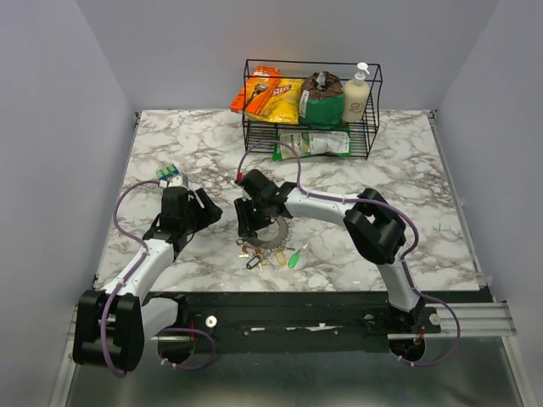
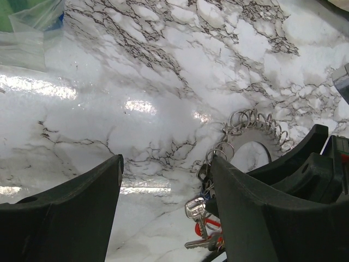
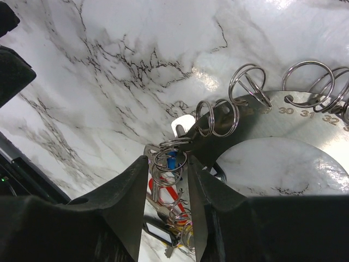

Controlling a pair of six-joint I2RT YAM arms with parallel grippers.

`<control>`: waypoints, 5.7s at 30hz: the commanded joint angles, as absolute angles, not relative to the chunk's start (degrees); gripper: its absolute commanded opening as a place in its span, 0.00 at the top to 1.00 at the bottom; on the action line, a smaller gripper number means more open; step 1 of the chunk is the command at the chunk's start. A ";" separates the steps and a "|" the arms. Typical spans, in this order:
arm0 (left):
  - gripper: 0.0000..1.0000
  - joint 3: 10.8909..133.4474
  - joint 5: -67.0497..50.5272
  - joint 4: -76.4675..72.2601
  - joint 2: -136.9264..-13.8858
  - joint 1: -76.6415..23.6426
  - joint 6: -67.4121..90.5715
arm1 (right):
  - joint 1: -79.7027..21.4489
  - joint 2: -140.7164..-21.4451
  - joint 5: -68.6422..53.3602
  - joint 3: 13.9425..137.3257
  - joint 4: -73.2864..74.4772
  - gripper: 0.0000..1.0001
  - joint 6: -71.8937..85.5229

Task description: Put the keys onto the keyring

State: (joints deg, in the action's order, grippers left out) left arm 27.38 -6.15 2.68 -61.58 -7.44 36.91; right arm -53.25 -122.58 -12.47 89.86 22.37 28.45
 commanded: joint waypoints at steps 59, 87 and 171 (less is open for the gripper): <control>0.34 35.60 -18.81 -9.84 -87.80 -13.27 35.33 | -39.73 -101.15 -15.98 53.43 11.96 0.99 30.06; 0.34 25.76 -22.15 -12.22 -77.61 -15.91 42.36 | -39.64 -113.37 -13.97 70.57 9.84 0.99 29.62; 0.24 28.83 -8.53 9.32 -58.27 -8.96 38.23 | -55.99 -120.94 -10.81 91.58 26.98 0.54 25.49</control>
State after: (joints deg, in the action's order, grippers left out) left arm 29.43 -8.14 10.41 -58.08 -9.37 38.96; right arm -55.44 -119.09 -10.17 89.30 24.91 25.06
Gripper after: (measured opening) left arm 0.762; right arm 0.482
